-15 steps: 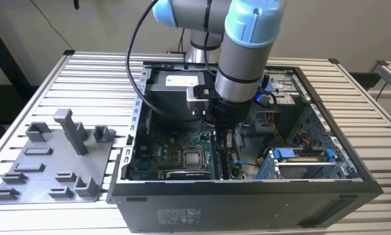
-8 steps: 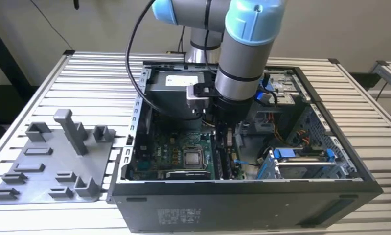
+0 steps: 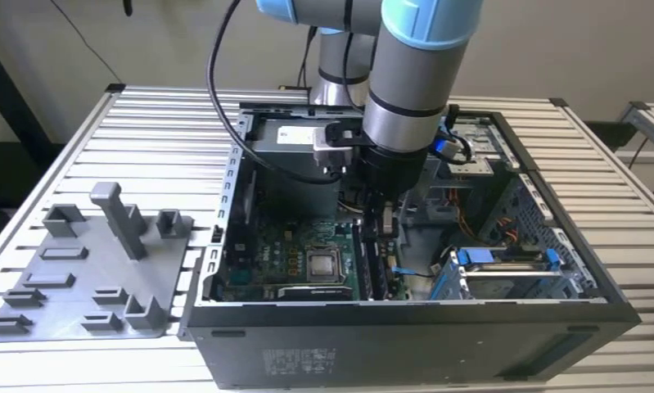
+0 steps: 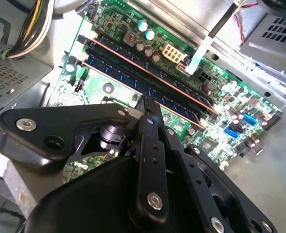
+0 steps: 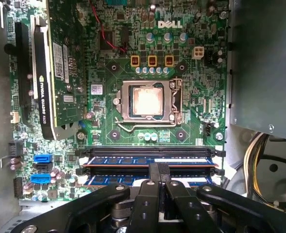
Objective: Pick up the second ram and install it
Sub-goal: 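Press down the second ram until it locks into place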
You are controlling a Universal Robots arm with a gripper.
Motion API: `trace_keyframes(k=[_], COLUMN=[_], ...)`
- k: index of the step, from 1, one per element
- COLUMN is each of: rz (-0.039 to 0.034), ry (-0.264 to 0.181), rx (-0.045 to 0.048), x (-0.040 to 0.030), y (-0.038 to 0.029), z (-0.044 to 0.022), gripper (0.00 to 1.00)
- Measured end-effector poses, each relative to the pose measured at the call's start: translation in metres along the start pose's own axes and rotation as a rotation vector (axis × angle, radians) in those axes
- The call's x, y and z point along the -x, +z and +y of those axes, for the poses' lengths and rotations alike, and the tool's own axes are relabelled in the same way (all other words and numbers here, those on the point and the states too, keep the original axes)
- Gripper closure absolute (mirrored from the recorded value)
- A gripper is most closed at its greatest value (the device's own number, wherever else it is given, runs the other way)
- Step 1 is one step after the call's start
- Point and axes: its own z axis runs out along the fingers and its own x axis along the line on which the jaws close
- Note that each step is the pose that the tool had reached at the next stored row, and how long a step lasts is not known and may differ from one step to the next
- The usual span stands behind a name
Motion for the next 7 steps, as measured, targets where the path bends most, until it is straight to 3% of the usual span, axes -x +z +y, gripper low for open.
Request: trace_keyframes(k=[7], rz=[0.0002], ry=[0.0], rx=[0.0], x=[0.0], y=[-0.0003], z=[0.0], gripper=[0.89])
